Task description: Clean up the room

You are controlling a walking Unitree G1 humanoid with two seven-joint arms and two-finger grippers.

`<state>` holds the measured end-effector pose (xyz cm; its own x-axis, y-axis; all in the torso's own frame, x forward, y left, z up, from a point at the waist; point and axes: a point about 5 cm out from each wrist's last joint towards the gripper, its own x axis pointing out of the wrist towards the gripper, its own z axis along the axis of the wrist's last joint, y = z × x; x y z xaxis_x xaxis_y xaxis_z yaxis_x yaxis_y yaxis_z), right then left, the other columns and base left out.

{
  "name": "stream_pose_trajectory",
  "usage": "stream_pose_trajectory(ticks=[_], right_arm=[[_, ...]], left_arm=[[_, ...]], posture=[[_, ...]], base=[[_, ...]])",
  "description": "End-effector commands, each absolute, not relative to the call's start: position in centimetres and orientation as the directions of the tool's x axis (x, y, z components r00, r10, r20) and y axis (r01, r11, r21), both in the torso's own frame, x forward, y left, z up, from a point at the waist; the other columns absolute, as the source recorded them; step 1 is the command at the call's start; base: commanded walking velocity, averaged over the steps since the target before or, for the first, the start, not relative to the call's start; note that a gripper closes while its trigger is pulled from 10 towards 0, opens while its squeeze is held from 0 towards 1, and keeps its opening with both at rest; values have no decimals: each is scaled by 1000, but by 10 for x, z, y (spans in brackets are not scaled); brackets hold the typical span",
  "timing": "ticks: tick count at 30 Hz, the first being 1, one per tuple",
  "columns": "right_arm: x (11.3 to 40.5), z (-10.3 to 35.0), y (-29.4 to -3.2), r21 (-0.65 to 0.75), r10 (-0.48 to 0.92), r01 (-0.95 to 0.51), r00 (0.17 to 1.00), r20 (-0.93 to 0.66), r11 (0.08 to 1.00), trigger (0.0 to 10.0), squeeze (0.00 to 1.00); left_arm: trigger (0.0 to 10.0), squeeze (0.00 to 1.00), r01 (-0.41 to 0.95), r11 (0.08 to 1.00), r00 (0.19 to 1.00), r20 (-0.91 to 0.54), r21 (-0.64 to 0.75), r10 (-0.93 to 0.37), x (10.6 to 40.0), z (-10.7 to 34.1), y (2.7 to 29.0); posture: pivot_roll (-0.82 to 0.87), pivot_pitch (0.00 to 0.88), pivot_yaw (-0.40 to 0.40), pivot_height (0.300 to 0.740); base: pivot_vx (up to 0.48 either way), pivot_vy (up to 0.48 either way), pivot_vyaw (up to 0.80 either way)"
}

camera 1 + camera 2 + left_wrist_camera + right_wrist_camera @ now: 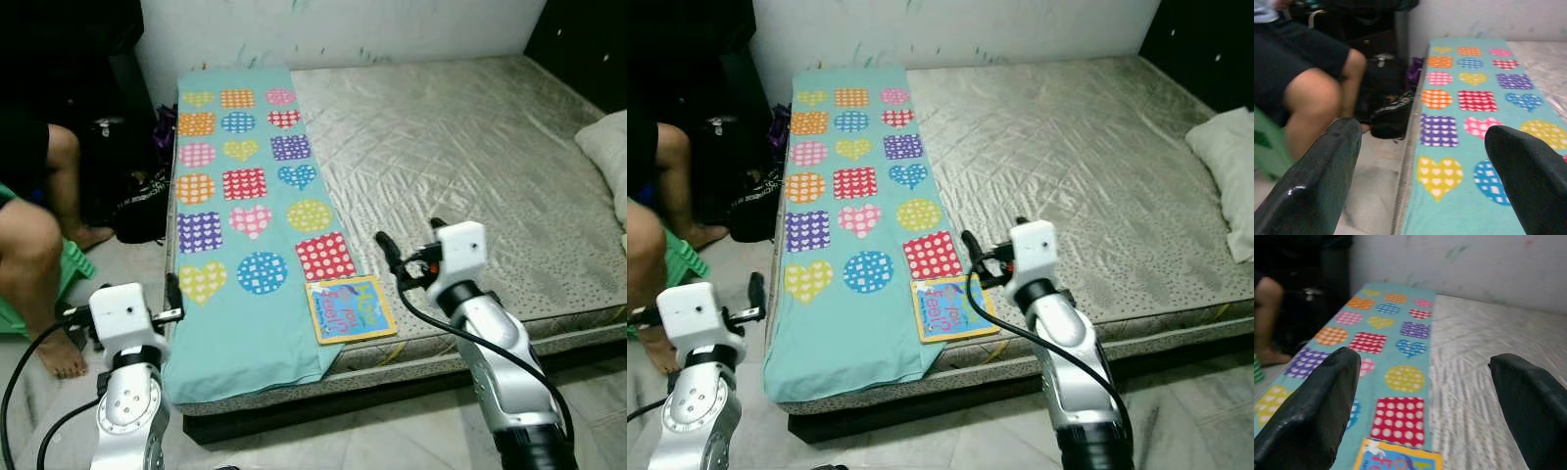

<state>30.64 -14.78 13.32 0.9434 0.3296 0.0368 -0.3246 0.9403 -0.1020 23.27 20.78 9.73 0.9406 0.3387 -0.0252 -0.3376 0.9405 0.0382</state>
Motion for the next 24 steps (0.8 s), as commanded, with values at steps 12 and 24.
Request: stream_pose_trajectory(ticks=[12, 24], right_arm=[[314, 128, -130, -67, 358, -355, 933, 46, 932, 10000, 0], [300, 117, -143, -95, 308, -305, 951, 22, 948, 10000, 0]], left_arm=[[10000, 0, -390, 919, 921, 2, 65, 391, 223, 95, 222], [10000, 0, -336, 940, 941, -18, 64, 338, 219, 96, 216]], posture=[[-81, 41, -67, 740], [-85, 97, -25, 740]], base=[[0, 0, 0], [0, 0, 580]])
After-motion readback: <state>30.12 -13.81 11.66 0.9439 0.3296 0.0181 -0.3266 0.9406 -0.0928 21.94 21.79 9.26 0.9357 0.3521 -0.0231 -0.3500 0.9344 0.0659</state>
